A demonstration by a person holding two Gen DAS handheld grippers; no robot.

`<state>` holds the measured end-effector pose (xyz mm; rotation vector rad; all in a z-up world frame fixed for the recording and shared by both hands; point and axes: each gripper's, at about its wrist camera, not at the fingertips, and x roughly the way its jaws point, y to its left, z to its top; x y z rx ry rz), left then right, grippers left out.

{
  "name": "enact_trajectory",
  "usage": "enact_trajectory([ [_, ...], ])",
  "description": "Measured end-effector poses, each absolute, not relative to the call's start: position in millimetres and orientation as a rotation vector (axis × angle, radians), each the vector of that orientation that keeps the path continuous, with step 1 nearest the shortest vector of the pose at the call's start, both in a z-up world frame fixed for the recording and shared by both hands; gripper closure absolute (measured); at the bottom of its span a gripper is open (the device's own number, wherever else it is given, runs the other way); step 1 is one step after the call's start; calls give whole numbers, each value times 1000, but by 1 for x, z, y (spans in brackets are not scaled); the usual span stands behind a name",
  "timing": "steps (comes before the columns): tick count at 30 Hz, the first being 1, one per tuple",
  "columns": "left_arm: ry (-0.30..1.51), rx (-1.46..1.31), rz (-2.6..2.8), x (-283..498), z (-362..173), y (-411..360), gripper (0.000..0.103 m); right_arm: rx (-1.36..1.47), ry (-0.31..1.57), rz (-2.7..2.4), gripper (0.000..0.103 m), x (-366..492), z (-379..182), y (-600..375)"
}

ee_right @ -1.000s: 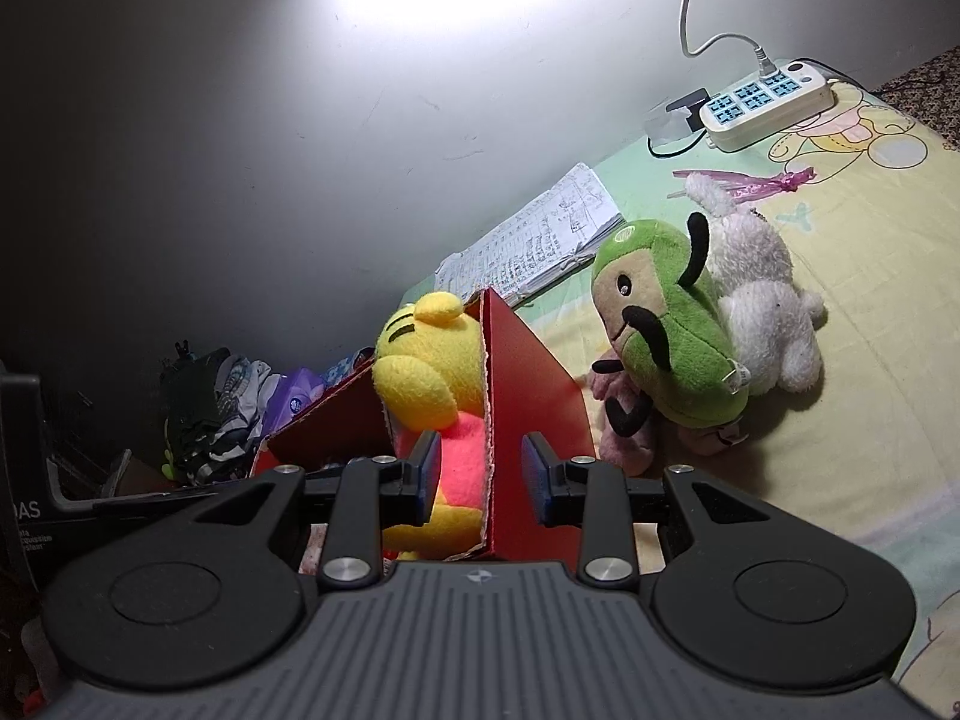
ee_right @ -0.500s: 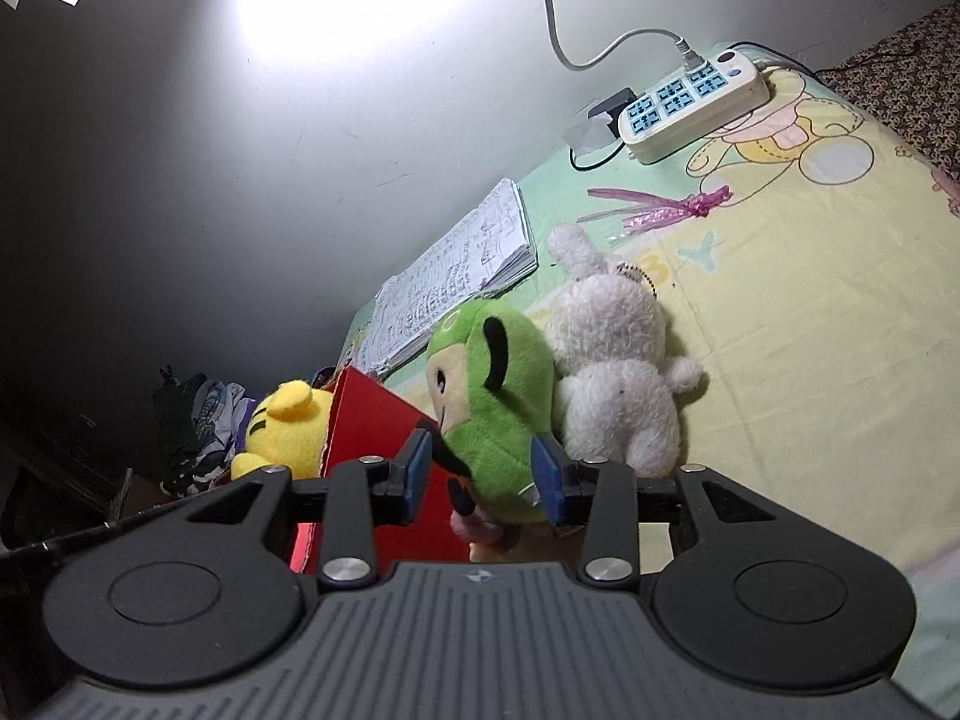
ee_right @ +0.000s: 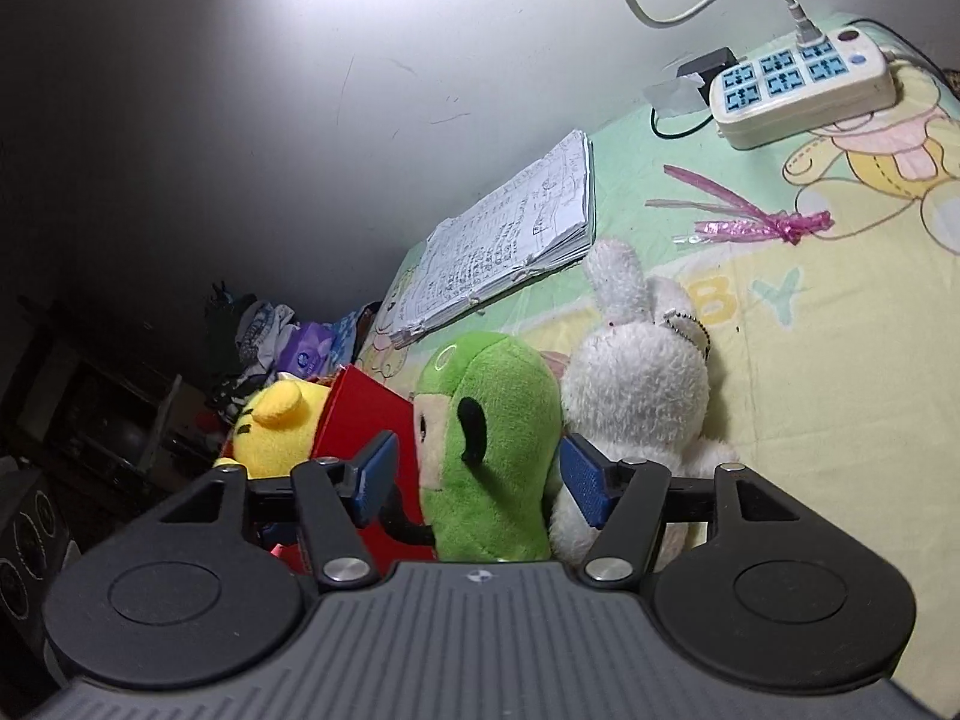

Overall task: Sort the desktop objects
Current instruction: 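Grasp the green bean-shaped plush with the right tool, then carry the green plush with the right tool and lower it into the red box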

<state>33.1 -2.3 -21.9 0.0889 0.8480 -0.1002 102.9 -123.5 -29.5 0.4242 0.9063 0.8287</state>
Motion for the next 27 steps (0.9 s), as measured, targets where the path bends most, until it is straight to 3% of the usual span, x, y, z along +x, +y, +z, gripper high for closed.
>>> enact_trajectory([
  [5,849,34,-93,41,-33,9,5,379,948,916,37,122,-38,-115],
  [14,836,29,-60,48,-40,16,16,330,983,1029,41,133,-41,-95],
  [19,858,40,-49,54,-46,17,20,331,1007,998,32,136,-44,-88],
  [24,849,27,-64,51,-42,16,25,361,1036,972,45,137,-52,-88],
  [27,838,10,-94,41,-34,13,27,416,1030,948,47,132,-51,-99],
])
